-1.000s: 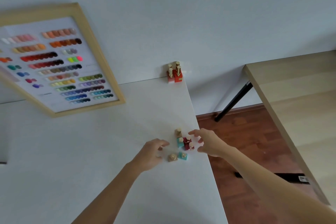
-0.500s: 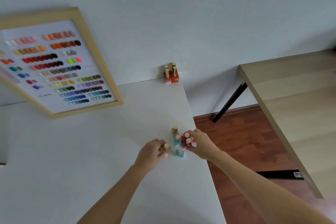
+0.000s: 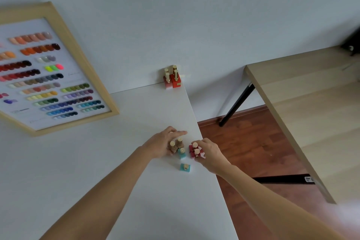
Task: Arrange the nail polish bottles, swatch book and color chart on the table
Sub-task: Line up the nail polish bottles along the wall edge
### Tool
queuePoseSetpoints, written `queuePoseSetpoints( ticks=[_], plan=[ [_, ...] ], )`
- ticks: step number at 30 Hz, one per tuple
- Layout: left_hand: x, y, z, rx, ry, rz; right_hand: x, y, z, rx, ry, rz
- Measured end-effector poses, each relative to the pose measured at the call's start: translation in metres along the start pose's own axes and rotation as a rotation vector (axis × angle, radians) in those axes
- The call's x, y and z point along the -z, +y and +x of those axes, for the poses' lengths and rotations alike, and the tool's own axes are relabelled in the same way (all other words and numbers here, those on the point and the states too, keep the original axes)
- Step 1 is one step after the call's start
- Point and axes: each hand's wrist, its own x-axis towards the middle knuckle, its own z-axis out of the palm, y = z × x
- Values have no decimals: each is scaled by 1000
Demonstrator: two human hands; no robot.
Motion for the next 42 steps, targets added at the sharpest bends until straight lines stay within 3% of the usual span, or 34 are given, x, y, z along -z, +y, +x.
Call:
queuePoseSetpoints(
  ticks=[3,8,16,24,42],
  plan=[
    [3,-2,6,-38,-44,36,0,0,2,6,7,1],
    [2,-8,5,-57,12,-9,1,-3,13,36,21,-7],
    [9,-29,4,90,333,-70,8,-30,65,27,34,-16],
    [36,-55,28,237,540,-187,12,-61,134,48,53,-54],
    [94,-92,113,304,717,-268,17,-79,204,103,95,40]
  ],
)
